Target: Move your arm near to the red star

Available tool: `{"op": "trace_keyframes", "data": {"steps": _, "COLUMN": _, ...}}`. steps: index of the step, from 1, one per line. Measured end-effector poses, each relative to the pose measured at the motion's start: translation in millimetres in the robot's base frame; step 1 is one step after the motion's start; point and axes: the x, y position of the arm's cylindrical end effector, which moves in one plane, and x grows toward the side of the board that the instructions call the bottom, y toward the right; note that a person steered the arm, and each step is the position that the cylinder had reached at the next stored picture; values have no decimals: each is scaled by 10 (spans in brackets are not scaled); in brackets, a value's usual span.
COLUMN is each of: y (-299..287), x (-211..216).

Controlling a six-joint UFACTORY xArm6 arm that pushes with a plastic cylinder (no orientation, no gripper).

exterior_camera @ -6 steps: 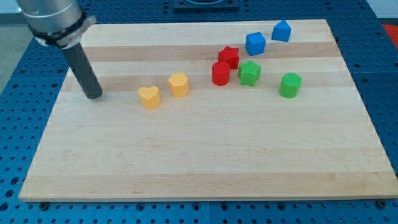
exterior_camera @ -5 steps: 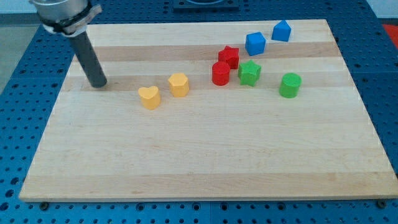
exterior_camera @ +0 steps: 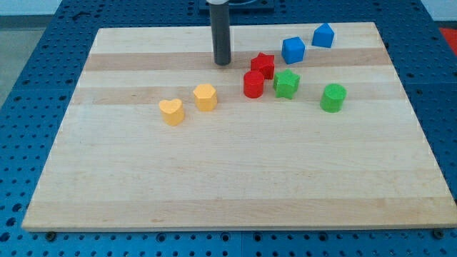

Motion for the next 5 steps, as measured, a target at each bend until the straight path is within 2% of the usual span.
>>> {"op": "trace_keyframes", "data": {"steps": 2, "y": 67, "x": 0}}
{"op": "trace_keyframes", "data": {"steps": 5, "y": 532, "x": 0}}
